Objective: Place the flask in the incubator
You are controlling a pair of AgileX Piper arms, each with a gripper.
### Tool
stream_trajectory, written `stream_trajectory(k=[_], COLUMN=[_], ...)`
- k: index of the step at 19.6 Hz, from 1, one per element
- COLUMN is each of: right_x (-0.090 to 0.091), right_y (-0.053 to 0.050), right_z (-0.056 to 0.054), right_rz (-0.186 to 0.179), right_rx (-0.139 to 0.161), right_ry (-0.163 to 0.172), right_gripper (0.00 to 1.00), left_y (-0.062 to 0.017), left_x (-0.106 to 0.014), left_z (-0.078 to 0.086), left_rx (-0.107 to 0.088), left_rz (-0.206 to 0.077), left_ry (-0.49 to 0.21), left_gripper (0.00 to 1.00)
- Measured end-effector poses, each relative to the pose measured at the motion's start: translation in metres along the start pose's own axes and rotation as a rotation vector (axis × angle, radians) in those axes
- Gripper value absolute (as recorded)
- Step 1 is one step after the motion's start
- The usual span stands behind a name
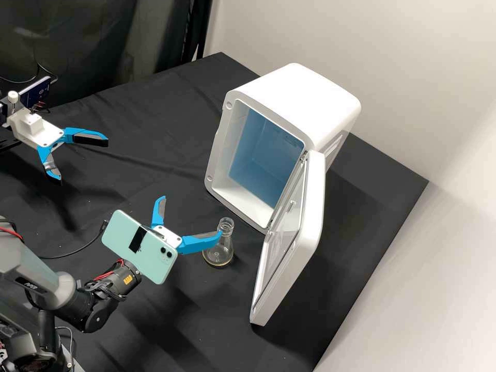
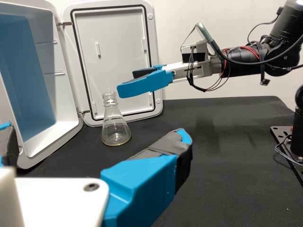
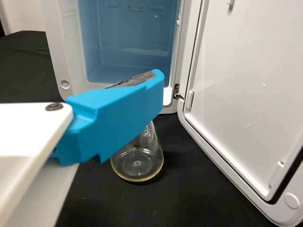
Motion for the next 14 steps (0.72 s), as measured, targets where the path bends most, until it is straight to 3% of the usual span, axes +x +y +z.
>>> stream_trajectory(k=[2, 6, 8, 11, 14], right_x=[0.004, 0.018, 0.021, 0.025, 0.026], right_y=[-0.007, -0.031, -0.039, -0.048, -0.053], right_z=[-0.003, -0.012, -0.015, -0.017, -0.015], right_rz=[-0.032, -0.102, -0.124, -0.147, -0.163], right_rx=[-0.025, -0.057, -0.061, -0.043, -0.040], right_ry=[0.018, 0.027, 0.029, 0.009, -0.012], right_gripper=[1.00, 1.00, 1.00, 1.00, 1.00], left_y=[0.0000, 0.0000, 0.0000, 0.0000, 0.0000], left_x=[0.000, 0.000, 0.000, 0.000, 0.000], left_z=[0.000, 0.000, 0.000, 0.000, 0.000], left_rx=[0.000, 0.000, 0.000, 0.000, 0.000], left_rz=[0.000, 0.000, 0.000, 0.000, 0.000], left_ry=[0.000, 0.000, 0.000, 0.000, 0.000], left_gripper=[1.00, 1.00, 1.00, 1.00, 1.00])
